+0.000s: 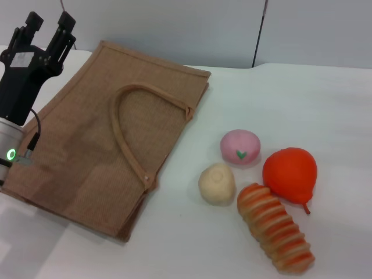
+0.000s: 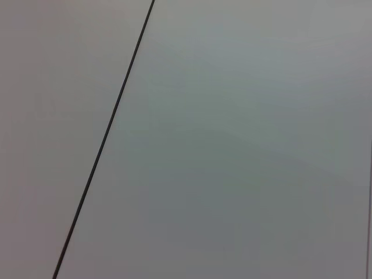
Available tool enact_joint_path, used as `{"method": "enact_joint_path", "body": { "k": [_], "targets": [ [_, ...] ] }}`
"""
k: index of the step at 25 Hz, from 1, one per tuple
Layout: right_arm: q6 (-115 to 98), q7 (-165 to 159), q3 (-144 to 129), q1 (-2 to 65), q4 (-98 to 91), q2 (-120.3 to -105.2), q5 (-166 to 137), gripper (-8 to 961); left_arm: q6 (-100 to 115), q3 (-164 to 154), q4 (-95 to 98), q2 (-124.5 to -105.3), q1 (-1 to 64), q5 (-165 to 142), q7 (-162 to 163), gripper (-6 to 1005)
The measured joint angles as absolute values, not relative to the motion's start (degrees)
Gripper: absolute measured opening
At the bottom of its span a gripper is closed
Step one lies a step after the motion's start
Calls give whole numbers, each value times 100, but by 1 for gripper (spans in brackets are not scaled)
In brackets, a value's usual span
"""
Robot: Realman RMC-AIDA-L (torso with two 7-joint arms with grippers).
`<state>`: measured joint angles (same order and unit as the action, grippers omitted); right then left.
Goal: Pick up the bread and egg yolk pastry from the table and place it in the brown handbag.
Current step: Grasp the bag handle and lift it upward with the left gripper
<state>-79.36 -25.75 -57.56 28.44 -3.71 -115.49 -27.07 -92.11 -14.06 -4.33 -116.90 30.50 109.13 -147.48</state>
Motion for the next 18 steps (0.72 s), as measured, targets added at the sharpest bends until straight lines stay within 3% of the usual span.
{"method": "enact_joint_path", "body": {
  "k": [18],
  "targets": [
    [-7860,-2575,-5746,2848,-374,-11539,-2706,861,-8933,-1406,-432,-11657,3064,10910,-14470,769]
  ]
}}
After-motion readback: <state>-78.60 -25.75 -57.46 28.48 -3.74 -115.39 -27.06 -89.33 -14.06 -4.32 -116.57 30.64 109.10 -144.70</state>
